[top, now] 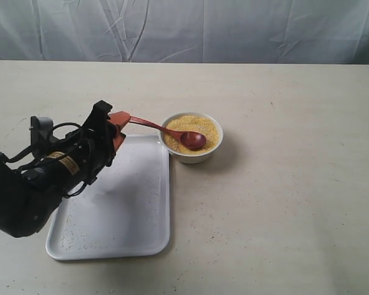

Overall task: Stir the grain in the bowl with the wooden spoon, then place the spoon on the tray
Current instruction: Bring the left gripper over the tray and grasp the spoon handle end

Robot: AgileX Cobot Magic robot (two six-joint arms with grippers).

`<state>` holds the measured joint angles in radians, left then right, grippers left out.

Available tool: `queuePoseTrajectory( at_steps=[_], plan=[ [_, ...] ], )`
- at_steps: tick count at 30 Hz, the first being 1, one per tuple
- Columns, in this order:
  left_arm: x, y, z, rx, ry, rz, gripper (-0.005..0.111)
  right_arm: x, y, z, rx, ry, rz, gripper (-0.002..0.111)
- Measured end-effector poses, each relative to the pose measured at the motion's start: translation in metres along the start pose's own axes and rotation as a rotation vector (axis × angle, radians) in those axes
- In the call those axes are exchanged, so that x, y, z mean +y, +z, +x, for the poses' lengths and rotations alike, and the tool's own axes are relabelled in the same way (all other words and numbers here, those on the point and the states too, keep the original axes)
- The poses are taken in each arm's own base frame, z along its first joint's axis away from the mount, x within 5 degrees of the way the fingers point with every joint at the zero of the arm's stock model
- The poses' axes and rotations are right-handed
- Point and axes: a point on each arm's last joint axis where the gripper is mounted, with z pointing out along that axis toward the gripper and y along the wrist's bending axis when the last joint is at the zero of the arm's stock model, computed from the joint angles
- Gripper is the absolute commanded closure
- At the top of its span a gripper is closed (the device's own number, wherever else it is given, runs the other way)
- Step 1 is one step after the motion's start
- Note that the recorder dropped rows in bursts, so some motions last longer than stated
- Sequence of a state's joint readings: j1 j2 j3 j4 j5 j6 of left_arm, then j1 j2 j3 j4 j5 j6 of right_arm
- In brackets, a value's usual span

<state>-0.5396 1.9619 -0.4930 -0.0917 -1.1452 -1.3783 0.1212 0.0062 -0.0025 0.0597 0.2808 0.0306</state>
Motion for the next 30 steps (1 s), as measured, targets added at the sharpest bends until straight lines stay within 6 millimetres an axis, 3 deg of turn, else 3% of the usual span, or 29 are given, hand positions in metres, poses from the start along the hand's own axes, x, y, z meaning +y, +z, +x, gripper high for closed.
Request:
queuePoseTrajectory(
  at_steps=[11,20,24,30],
  plan=[
    [-0.006,0.041,0.002,0.027,-0.029,-0.051,0.052,0.0,0.0,0.0,0.0,0.0,0.0,0.108],
    [-0.001,0.048,-0.007,-0.038,-0.035,-0.143,0.052,0.0,0.0,0.0,0.0,0.0,0.0,0.108],
    [0.005,0.061,-0.012,0.0,-0.022,-0.135,0.052,0.0,0.0,0.0,0.0,0.0,0.0,0.108],
    [0.006,0.065,-0.011,0.009,-0.032,-0.122,0.069,0.0,0.0,0.0,0.0,0.0,0.0,0.108]
  ],
)
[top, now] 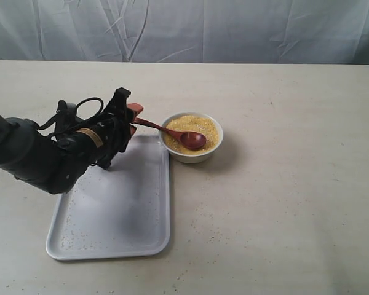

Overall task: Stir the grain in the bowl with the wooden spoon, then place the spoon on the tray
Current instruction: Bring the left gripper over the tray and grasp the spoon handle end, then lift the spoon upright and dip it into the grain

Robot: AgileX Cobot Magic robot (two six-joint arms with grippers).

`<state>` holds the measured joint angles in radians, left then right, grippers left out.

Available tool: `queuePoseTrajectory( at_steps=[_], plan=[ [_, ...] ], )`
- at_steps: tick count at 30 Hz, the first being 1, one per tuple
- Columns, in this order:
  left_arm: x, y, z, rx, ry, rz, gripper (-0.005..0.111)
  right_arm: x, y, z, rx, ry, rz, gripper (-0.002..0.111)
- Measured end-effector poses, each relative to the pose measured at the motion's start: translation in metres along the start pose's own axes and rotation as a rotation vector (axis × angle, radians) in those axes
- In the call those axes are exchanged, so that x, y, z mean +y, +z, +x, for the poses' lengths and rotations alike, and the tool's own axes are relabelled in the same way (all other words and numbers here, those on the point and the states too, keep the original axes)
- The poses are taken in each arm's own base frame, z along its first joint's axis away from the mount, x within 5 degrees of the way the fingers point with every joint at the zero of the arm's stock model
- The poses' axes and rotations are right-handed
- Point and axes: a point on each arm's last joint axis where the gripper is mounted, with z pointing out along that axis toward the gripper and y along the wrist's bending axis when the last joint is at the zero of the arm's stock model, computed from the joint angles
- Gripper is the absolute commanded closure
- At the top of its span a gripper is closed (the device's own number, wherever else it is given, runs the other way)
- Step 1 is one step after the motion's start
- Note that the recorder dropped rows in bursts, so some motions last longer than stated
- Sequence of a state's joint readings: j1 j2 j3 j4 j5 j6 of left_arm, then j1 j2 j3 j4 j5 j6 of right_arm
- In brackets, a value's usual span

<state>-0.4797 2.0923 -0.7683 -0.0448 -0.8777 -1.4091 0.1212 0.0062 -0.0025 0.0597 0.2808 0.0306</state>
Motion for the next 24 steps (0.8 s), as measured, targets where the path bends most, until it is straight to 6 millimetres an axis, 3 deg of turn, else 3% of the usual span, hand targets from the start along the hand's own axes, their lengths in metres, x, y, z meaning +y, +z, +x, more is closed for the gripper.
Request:
queuePoseTrajectory(
  at_steps=[4,12,24],
  plan=[
    [0.0,0.0,0.001,0.012,0.011,0.003,0.086,0.0,0.0,0.0,0.0,0.0,0.0,0.108],
    [-0.005,0.001,0.001,0.007,-0.004,0.045,0.107,0.0,0.0,0.0,0.0,0.0,0.0,0.108],
    [-0.019,-0.001,0.001,0.017,-0.103,0.212,0.107,0.0,0.0,0.0,0.0,0.0,0.0,0.108]
  ],
)
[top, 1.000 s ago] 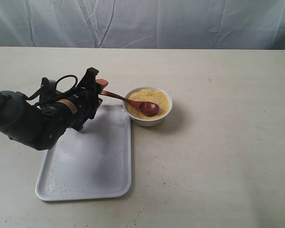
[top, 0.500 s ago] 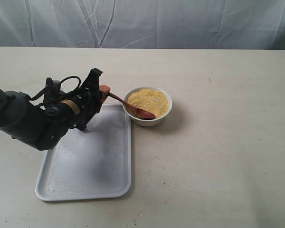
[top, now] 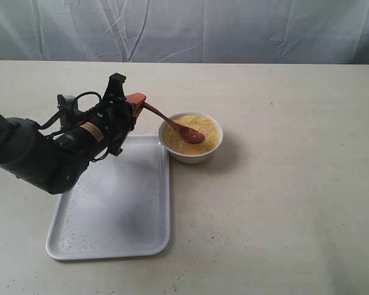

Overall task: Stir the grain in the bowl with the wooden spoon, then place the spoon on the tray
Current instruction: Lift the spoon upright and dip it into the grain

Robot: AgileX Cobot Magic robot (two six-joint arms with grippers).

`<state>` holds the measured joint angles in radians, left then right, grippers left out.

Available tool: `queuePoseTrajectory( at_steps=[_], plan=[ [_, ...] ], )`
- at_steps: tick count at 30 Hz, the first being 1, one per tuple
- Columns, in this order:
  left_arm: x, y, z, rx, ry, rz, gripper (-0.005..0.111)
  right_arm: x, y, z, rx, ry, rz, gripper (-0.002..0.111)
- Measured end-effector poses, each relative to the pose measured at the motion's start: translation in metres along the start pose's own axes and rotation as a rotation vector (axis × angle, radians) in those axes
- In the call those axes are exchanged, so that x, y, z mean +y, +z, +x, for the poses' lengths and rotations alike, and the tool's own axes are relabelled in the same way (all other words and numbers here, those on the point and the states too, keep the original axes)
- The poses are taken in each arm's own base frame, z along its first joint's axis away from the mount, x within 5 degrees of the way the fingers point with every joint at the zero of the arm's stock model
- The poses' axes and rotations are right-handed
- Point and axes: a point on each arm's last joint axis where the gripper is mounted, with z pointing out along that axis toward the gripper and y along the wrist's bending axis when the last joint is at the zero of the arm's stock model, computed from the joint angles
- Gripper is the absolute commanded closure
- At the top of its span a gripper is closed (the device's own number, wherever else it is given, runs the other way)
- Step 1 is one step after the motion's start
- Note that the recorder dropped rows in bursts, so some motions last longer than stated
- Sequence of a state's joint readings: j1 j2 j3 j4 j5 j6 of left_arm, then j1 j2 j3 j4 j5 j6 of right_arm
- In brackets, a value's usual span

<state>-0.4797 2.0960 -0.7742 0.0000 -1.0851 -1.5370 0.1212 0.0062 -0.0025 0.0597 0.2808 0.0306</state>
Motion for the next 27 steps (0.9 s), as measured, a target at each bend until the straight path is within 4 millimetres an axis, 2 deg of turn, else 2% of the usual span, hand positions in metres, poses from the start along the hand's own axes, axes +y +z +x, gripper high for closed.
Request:
queuePoseTrajectory(
  at_steps=[5,9,12,17,20,24,27],
  plan=[
    [-0.009,0.0,0.0,-0.003,-0.007,0.104,0.107,0.0,0.0,0.0,0.0,0.0,0.0,0.108],
    [-0.012,0.001,0.001,0.006,0.075,0.125,0.107,0.0,0.0,0.0,0.0,0.0,0.0,0.108],
    [-0.029,0.006,0.006,0.051,0.229,0.185,0.107,0.0,0.0,0.0,0.0,0.0,0.0,0.108],
    [-0.079,0.019,0.014,0.127,0.584,0.204,0.107,0.0,0.0,0.0,0.0,0.0,0.0,0.108],
    [-0.1,0.021,0.015,0.14,0.773,0.185,0.107,0.0,0.0,0.0,0.0,0.0,0.0,0.108],
    [-0.108,0.025,0.014,0.154,0.945,0.152,0.107,0.0,0.0,0.0,0.0,0.0,0.0,0.108],
    [-0.098,0.027,0.014,0.173,1.004,0.107,0.107,0.0,0.0,0.0,0.0,0.0,0.0,0.108]
  ],
)
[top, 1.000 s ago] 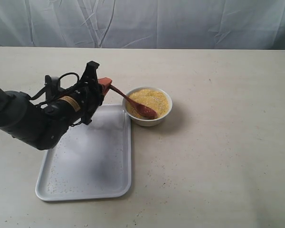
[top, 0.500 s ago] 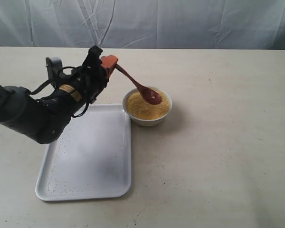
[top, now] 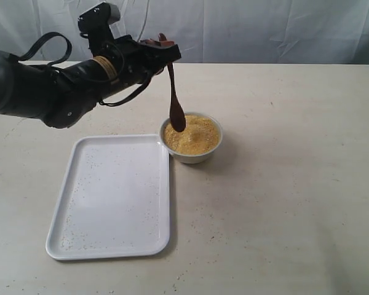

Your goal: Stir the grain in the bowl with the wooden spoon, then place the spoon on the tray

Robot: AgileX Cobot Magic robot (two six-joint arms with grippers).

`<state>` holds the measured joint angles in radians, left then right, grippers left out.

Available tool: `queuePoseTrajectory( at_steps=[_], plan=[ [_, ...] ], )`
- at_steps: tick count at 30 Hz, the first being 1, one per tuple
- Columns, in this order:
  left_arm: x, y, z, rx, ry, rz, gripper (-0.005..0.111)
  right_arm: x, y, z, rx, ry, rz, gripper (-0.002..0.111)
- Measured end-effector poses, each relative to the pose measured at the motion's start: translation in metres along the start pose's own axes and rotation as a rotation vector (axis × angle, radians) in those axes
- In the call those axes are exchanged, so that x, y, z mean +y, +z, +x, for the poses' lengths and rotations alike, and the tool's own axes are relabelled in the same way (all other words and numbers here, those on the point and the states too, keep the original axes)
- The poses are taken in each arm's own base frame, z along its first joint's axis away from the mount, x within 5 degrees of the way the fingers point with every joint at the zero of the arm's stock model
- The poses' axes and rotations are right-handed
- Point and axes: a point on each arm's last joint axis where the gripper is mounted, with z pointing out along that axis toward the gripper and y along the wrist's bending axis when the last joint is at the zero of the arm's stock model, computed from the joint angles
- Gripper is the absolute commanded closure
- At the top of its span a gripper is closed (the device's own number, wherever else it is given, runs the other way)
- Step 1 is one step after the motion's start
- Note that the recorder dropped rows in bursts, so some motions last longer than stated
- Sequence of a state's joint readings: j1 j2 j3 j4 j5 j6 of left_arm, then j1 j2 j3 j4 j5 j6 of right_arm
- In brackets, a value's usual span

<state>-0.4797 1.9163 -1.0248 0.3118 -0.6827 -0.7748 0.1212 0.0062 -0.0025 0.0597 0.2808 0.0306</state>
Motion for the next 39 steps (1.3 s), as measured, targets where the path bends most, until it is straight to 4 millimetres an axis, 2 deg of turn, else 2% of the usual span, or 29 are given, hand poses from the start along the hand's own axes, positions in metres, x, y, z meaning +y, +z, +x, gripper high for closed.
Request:
queuePoseTrajectory(
  at_steps=[7,12,16,21,26,28,31,36,39],
  plan=[
    [0.018,0.01,0.028,0.055,0.009,-0.027,0.107,0.0,0.0,0.0,0.0,0.0,0.0,0.108],
    [0.013,0.014,0.037,0.06,-0.031,-0.001,0.107,0.0,0.0,0.0,0.0,0.0,0.0,0.108],
    [0.005,0.015,0.037,0.042,-0.039,0.041,0.107,0.0,0.0,0.0,0.0,0.0,0.0,0.108],
    [-0.003,0.011,0.023,-0.006,-0.041,0.065,0.107,0.0,0.0,0.0,0.0,0.0,0.0,0.108],
    [-0.014,0.017,0.004,-0.07,0.061,0.105,0.107,0.0,0.0,0.0,0.0,0.0,0.0,0.108],
    [-0.016,0.02,0.002,-0.071,0.114,0.123,0.107,0.0,0.0,0.0,0.0,0.0,0.0,0.108],
    [-0.014,0.025,0.006,-0.058,0.172,0.131,0.107,0.0,0.0,0.0,0.0,0.0,0.0,0.108],
    [0.0,0.033,0.028,-0.005,0.227,0.111,0.107,0.0,0.0,0.0,0.0,0.0,0.0,0.108],
    [0.002,0.034,0.035,0.024,0.234,0.116,0.107,0.0,0.0,0.0,0.0,0.0,0.0,0.108]
  ],
)
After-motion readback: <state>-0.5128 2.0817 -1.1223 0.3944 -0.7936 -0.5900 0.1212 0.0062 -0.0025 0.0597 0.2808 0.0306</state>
